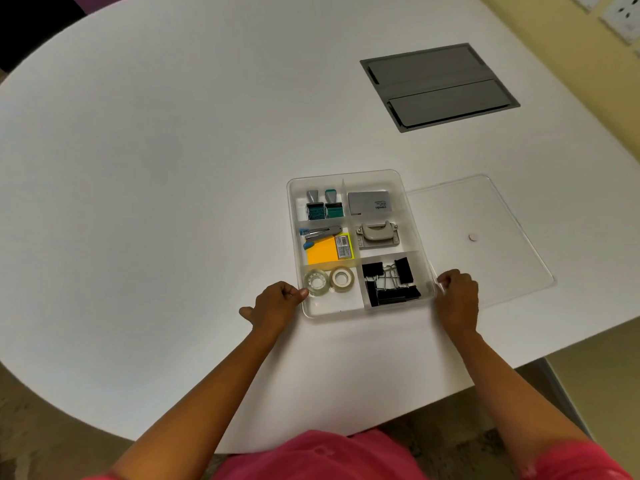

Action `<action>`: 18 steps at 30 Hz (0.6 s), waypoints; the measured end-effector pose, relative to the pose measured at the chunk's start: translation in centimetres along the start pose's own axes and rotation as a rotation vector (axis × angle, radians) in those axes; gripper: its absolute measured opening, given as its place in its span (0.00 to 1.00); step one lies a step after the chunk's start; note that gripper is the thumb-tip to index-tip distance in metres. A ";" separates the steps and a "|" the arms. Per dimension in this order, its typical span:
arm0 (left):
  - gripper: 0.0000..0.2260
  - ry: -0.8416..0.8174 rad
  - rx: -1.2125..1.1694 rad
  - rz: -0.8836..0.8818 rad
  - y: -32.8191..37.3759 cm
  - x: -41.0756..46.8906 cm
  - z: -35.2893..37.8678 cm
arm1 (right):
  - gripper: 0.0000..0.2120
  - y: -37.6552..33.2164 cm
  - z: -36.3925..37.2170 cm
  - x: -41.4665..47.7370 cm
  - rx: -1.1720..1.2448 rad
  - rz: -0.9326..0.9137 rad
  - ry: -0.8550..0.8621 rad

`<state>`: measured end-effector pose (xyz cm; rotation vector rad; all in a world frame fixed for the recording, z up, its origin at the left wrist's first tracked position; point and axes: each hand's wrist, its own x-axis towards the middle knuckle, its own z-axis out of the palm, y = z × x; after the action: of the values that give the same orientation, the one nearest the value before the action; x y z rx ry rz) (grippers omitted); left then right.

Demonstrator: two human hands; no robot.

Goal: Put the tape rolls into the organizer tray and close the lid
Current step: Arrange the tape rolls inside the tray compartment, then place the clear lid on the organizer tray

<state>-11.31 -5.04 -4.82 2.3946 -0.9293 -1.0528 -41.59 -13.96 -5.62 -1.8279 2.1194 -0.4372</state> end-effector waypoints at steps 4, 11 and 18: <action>0.14 0.012 0.006 0.002 0.0 -0.2 0.0 | 0.04 -0.4 -0.1 0.4 -0.055 0.038 -0.026; 0.12 0.018 0.002 0.010 0.2 -0.6 0.1 | 0.02 -0.7 0.0 -0.2 -0.213 0.024 -0.008; 0.15 0.034 -0.003 0.006 0.1 -0.7 0.3 | 0.06 -0.9 -1.0 -0.8 -0.340 0.041 -0.107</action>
<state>-11.93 -4.68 -4.65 2.3978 -0.9217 -1.0081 -41.11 -13.27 -4.27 -1.9267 2.2591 0.0360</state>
